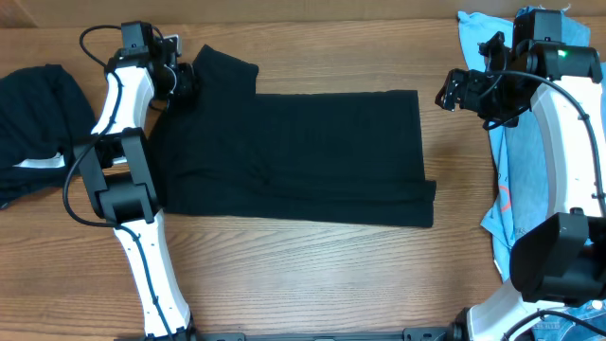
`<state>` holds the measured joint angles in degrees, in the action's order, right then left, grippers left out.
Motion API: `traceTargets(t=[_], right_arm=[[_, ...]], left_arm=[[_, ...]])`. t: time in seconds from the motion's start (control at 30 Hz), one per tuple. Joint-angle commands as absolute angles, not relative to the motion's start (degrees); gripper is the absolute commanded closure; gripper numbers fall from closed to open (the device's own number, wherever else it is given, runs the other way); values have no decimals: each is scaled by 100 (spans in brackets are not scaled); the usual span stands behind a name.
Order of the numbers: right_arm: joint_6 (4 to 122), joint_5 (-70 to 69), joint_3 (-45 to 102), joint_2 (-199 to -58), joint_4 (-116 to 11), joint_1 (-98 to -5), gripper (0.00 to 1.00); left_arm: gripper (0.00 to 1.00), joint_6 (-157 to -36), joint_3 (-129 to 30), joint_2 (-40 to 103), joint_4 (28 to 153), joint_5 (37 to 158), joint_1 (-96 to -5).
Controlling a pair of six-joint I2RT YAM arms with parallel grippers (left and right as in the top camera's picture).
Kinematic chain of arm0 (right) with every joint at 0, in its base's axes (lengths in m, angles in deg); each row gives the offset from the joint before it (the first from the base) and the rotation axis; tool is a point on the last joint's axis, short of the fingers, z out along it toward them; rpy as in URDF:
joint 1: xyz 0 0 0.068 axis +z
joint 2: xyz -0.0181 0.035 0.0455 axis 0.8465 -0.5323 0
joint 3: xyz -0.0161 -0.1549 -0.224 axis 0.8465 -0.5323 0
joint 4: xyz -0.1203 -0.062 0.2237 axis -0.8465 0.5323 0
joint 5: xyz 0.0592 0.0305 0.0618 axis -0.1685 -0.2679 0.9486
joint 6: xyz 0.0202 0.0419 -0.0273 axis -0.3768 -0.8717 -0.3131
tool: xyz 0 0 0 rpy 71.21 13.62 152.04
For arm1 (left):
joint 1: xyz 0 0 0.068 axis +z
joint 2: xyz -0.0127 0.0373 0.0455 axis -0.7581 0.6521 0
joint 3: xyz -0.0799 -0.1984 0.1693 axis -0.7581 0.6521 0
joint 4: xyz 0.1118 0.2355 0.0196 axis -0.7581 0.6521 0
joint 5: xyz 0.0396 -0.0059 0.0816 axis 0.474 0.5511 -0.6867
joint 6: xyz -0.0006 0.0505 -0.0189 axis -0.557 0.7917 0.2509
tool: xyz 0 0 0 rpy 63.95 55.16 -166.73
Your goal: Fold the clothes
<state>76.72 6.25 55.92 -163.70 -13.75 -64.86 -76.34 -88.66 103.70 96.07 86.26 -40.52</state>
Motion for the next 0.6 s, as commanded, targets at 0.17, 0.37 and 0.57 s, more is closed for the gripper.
traceTargets(t=[0.17, 0.37, 0.57], right_arm=[[7696, 581, 5583, -16373, -1390, -6497, 5], [7696, 588, 5583, -16412, -2144, -6497, 8], [7699, 892, 5581, -17306, -2878, -6469, 5]], left_arm=[[96, -7597, -8621, 10637, 9780, 8567, -4052], [96, -8131, -8638, 10232, 10165, 8543, -3978], [96, -8668, -8638, 9841, 10877, 8315, -3906]])
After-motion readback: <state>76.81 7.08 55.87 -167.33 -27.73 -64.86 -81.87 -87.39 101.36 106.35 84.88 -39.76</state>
